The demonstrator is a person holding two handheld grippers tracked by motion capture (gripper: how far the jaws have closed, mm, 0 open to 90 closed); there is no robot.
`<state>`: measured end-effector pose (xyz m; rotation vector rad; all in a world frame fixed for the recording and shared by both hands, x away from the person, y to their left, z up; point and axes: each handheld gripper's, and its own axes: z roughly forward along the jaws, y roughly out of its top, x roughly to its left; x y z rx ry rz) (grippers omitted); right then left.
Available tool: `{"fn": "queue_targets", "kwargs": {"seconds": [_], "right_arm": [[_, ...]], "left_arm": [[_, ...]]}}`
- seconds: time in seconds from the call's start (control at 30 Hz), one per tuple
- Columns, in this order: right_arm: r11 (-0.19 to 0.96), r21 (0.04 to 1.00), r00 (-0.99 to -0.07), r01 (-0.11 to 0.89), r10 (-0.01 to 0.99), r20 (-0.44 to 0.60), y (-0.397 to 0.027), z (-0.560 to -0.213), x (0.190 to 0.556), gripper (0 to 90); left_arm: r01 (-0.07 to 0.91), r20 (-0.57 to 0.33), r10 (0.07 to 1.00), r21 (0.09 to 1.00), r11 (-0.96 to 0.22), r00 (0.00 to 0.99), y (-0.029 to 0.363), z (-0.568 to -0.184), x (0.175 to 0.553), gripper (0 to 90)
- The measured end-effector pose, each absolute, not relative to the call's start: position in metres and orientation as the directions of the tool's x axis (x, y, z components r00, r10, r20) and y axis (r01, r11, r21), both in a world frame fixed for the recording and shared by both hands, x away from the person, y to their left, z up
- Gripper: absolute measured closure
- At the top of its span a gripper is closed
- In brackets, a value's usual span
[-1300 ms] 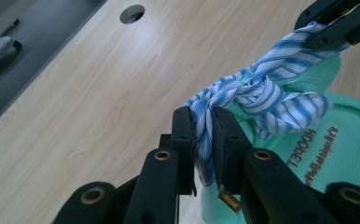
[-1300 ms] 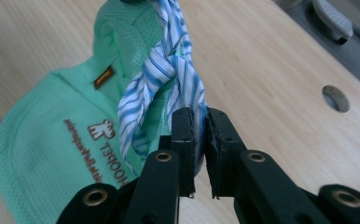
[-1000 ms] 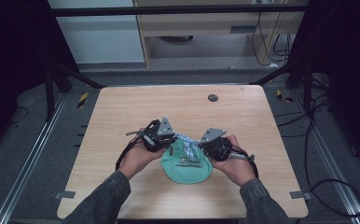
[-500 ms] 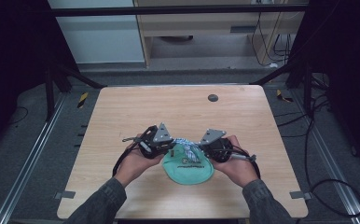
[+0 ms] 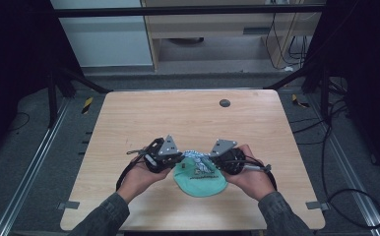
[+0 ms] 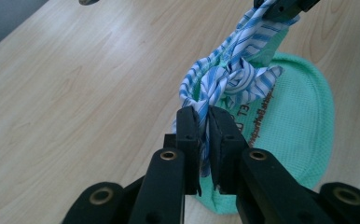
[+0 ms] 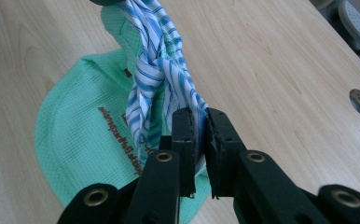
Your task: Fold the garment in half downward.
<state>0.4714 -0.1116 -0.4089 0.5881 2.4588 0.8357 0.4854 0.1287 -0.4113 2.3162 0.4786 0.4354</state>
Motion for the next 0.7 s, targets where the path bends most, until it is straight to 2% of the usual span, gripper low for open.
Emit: {"fn": "queue_targets", "kwargs": {"seconds": [0.7], "right_arm": [[0.731,0.641,-0.827,0.235,0.497,-0.264,-0.110,-0.431,0.443,82.3]], "left_arm": [[0.210,0.146,0.415,0.686,-0.696,0.898,0.135,-0.435,0.460,83.4]]}}
